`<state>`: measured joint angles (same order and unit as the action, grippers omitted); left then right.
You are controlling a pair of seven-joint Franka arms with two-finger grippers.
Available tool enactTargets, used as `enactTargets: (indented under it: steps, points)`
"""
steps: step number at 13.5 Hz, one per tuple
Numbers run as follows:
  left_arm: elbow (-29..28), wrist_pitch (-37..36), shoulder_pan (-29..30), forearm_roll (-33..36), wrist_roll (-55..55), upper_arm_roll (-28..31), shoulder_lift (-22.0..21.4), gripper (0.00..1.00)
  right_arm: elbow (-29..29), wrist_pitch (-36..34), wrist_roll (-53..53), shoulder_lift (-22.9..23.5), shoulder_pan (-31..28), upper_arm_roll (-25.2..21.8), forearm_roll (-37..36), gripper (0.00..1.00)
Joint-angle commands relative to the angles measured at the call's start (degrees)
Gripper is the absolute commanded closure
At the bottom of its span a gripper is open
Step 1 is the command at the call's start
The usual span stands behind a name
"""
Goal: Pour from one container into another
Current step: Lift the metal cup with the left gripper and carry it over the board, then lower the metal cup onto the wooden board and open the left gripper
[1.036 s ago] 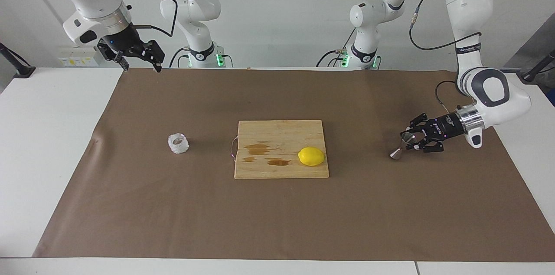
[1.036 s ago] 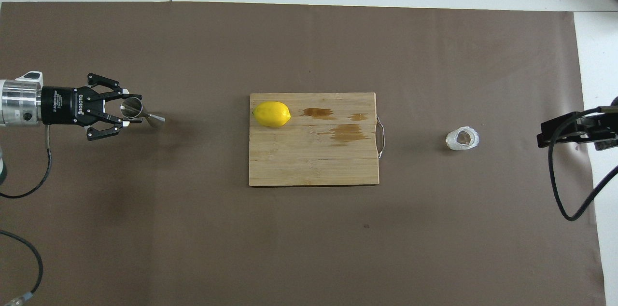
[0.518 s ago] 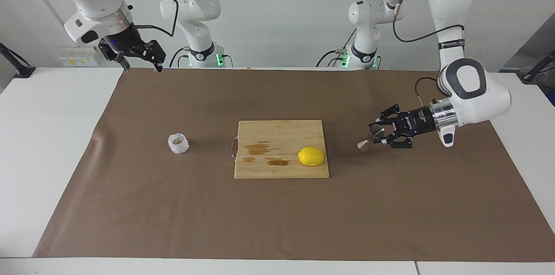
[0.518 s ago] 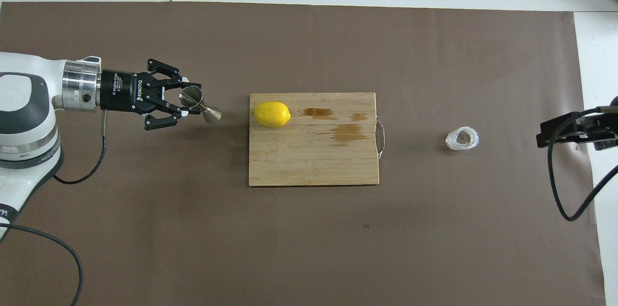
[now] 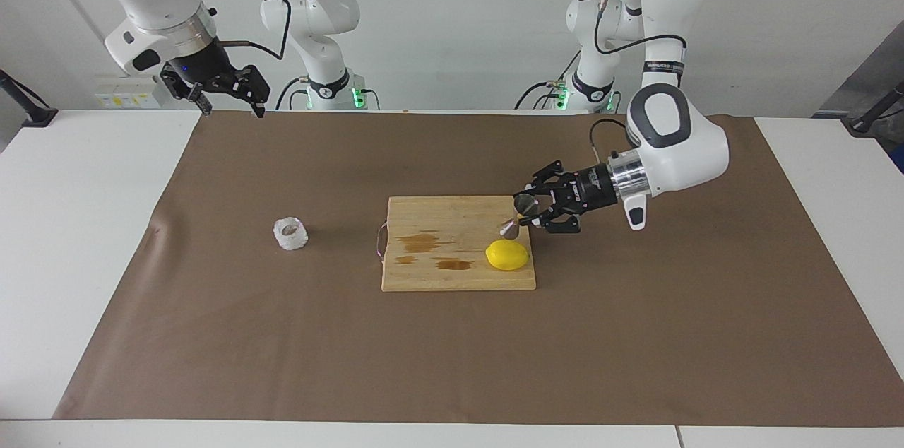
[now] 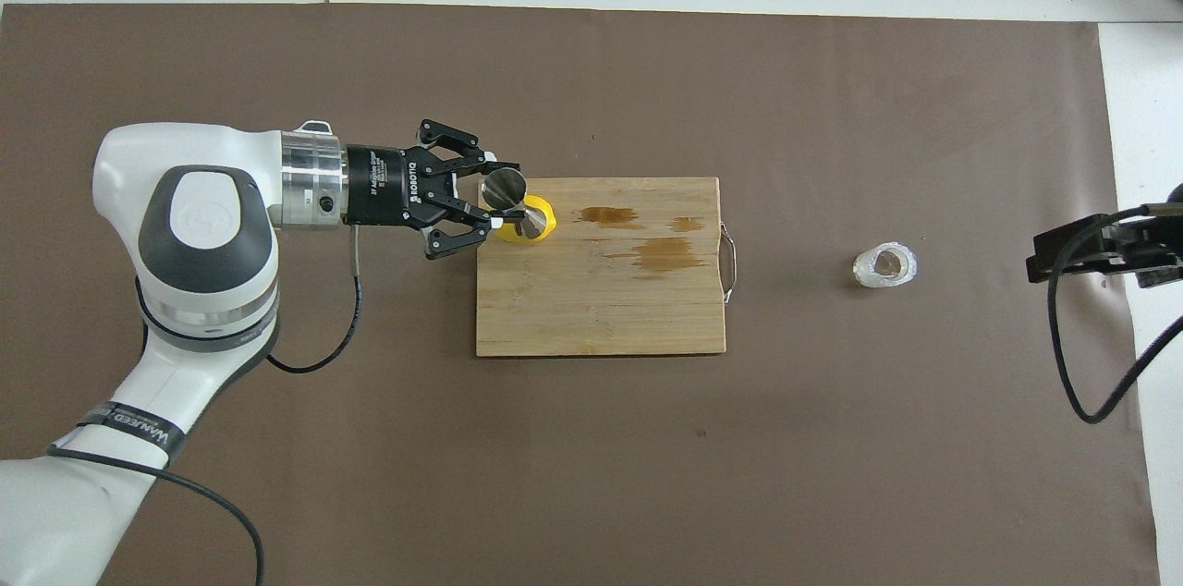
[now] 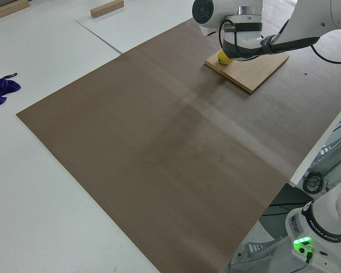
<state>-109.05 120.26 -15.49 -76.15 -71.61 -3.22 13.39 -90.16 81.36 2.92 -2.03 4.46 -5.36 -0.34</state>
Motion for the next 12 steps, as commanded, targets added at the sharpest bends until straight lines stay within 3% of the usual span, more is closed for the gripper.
enactTargets:
  steps: [1, 5, 12]
  points:
    - [-3.8, 8.6, -6.4, -5.4, -1.3, 0.9, -2.5, 1.0, 0.0, -0.5, 0.6, -0.3, -0.9, 0.4, 1.4, 0.0]
    - [-4.4, 24.2, -16.6, -14.9, -2.9, 0.9, -2.0, 1.0, 0.0, -0.6, 0.6, -0.3, -1.0, 0.3, 1.4, 0.0]
    - [-4.9, 33.4, -22.8, -21.7, -2.7, 0.8, -0.1, 1.0, 0.0, -0.6, 0.6, -0.3, -0.9, 0.4, 1.4, 0.0]
